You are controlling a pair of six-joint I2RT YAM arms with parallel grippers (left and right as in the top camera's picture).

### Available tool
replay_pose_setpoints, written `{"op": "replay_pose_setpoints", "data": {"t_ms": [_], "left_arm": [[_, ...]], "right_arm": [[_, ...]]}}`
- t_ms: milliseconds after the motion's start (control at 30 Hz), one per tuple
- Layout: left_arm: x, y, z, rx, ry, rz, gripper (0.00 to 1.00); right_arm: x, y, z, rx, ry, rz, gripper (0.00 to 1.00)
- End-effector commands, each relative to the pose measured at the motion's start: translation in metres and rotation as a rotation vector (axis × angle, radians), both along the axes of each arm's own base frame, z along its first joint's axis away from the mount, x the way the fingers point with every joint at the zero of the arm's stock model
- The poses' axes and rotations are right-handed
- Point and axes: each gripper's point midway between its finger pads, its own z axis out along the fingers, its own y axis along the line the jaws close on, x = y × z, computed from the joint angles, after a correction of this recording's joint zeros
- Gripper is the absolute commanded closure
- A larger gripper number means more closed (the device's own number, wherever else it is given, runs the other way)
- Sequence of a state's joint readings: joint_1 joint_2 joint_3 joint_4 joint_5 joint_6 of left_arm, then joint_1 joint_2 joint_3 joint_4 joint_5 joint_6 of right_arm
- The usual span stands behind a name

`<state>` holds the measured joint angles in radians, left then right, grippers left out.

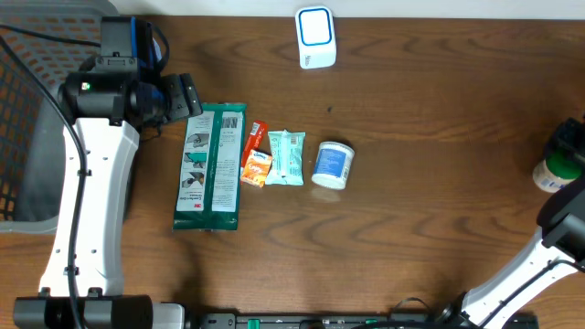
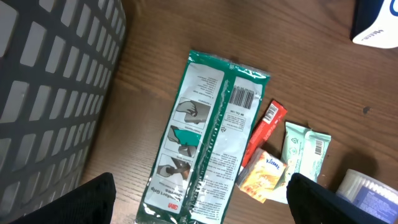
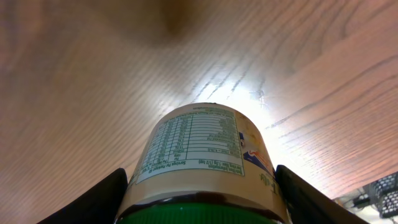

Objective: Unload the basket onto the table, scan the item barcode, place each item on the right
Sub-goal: 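Move the jar to the right edge and set it down, then release the jar and swing the right gripper toward the white tub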

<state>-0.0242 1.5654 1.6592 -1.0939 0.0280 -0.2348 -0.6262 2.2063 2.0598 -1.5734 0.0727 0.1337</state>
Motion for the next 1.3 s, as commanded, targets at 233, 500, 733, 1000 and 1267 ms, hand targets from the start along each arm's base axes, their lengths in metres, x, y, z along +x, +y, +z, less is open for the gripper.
{"op": "replay_pose_setpoints", "data": {"t_ms": [233, 500, 733, 1000, 1267], "left_arm": [[0.001, 0.0, -0.003, -0.003, 0.011, -0.005, 0.12], [0.001, 0.0, -0.003, -0.003, 0.011, -0.005, 0.12], [0.001, 0.0, -0.003, -0.003, 0.011, -0.005, 0.12], [0.001, 0.0, -0.003, -0.003, 0.011, -0.005, 0.12], [0.0, 0.0, -0.004, -0.003, 0.011, -0.005, 0.12]], "right_arm": [[-0.018, 0.008, -0.061, 0.11, 0.011, -0.071, 0.99], [-0.023, 0.017, -0.088, 0.136, 0.008, -0.077, 0.18], [-0.023, 0.015, -0.079, 0.141, 0.007, -0.068, 0.01], [0.021, -0.02, 0.009, 0.012, -0.163, -0.055, 0.01], [0.069, 0.018, 0.111, 0.121, -0.483, -0.001, 0.01]]}}
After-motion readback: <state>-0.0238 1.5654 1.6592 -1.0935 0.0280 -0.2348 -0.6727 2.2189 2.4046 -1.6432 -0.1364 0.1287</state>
